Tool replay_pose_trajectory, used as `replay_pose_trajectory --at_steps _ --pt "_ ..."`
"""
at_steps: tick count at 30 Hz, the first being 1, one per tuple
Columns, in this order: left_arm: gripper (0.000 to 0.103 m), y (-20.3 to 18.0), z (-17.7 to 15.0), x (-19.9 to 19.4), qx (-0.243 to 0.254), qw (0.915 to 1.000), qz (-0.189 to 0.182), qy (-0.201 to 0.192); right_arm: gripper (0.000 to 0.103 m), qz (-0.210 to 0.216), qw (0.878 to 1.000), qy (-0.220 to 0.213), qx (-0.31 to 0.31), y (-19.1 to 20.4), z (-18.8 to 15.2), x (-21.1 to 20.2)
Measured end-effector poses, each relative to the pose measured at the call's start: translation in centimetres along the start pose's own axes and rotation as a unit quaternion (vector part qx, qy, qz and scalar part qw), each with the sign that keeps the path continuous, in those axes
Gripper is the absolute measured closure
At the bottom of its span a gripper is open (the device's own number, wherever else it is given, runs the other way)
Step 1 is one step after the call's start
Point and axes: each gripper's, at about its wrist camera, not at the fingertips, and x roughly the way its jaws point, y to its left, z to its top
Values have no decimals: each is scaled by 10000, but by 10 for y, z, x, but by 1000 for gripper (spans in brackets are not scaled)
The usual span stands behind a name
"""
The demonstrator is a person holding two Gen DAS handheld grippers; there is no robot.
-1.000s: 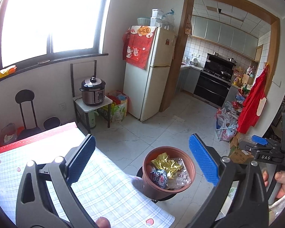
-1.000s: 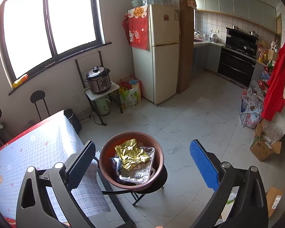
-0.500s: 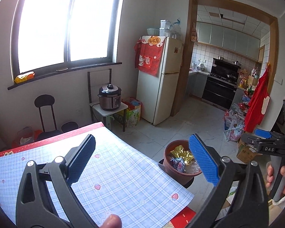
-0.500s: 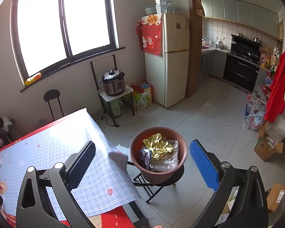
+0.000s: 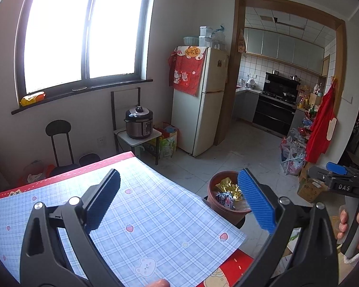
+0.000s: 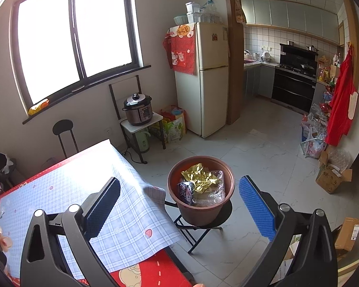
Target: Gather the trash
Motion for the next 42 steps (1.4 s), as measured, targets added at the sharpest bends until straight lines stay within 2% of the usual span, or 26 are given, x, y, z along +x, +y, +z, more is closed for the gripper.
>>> replay_pose_trajectory --at_steps 8,42 --pt "6 -11 -1 0 17 9997 -253 33 6 -156 9998 -111 90 -12 -3 -14" --pt "6 -26 0 3 142 9997 -195 66 6 -198 9992 -230 278 -29 -4 -24"
